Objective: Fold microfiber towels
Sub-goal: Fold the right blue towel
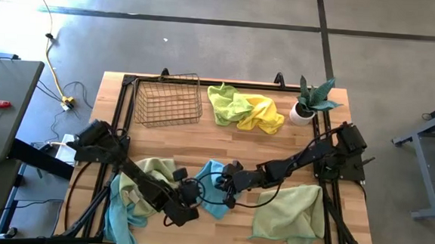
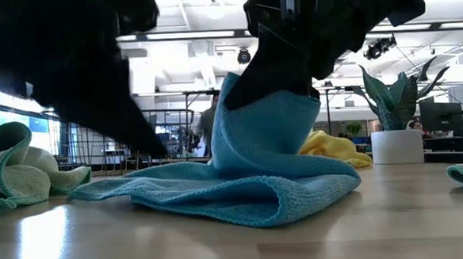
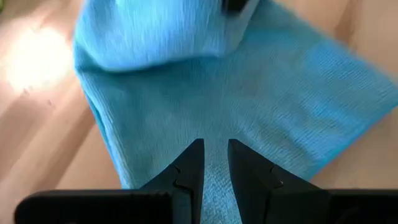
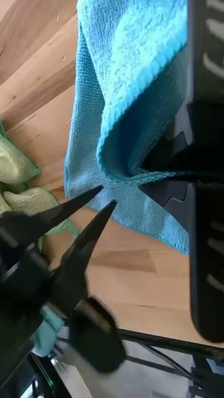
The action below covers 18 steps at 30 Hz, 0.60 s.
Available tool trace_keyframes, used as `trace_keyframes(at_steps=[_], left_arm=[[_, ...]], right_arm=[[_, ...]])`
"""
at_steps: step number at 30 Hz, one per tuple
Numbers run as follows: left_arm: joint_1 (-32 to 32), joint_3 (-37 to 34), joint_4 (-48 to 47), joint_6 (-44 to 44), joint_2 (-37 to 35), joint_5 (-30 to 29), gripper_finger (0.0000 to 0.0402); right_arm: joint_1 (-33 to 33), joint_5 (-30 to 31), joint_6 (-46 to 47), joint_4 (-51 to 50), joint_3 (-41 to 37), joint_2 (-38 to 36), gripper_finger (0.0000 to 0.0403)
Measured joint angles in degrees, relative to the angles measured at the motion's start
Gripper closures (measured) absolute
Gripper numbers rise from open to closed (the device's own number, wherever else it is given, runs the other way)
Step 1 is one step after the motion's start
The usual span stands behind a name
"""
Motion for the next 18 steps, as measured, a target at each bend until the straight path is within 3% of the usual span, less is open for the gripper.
trace_keyframes(at_steps=[8,18], left_arm=[[2.36,0.00,2.97,-1.81,3.95,-0.20,0.0339],[6.03,0.05,5.48,2.90,5.26,-0.24,0.0339]], right_arm=[[0.87,0.15,1.49,0.52,-0.02,1.52,0.0402],[1.75,0.50,4.50,2.54,0.00,2.70,0.0402]])
